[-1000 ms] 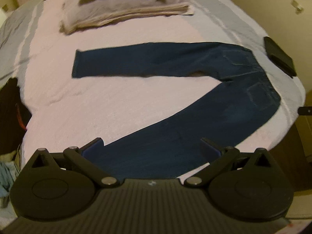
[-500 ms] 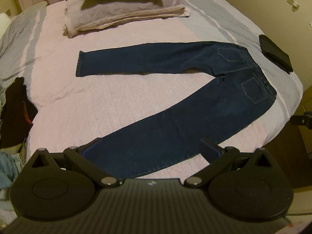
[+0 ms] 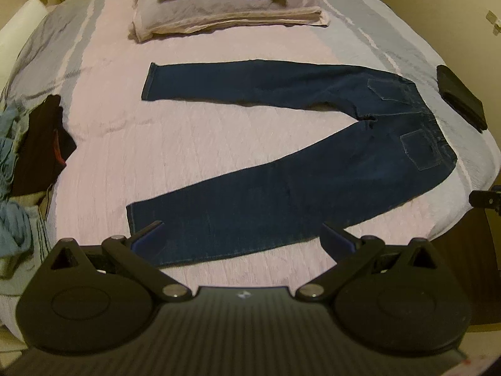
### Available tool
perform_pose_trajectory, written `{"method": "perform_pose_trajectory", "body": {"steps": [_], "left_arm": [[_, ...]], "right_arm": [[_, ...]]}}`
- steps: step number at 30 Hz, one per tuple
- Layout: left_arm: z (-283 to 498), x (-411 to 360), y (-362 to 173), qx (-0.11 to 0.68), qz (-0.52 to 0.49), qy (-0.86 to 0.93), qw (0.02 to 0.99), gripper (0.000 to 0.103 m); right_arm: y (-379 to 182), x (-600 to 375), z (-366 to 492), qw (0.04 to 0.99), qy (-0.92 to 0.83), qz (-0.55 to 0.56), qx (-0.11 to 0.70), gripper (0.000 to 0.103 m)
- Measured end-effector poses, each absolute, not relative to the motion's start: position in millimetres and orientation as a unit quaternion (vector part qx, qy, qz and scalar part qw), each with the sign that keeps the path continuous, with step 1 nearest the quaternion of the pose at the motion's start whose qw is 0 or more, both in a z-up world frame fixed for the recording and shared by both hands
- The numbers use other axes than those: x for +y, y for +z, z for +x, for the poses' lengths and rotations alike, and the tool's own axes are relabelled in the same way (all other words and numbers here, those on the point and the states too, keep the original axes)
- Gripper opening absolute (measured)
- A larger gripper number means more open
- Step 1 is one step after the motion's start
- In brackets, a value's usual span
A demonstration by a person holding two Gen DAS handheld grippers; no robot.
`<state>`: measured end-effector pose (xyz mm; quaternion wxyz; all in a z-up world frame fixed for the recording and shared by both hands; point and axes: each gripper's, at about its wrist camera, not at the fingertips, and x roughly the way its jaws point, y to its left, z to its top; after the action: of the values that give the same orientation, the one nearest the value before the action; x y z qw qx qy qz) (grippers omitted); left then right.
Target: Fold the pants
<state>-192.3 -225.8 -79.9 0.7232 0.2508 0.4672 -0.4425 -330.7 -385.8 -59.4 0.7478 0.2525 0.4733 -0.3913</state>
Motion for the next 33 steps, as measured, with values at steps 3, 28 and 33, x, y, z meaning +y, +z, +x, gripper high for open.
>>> {"method": "perform_pose_trajectory", "body": {"steps": [3,28,33], "left_arm": [[-195,-224,-84,0.472,0.25,-0.436,0.724,0.102],[-179,-221,-127,0.387,0.332,-0.5,0.7,0.102],[-168,-219,-144,0.366,0.36,-0.52,0.683,0.101]], "right_arm": [[-63,-386,-331,0.748,-0.384,0.255,0.478,0.068],[-99,-368,-354,0.763,-0.38,0.134,0.505,0.068],[-110,-363,-374,0.752,-0.397,0.104,0.515,0.068]]}}
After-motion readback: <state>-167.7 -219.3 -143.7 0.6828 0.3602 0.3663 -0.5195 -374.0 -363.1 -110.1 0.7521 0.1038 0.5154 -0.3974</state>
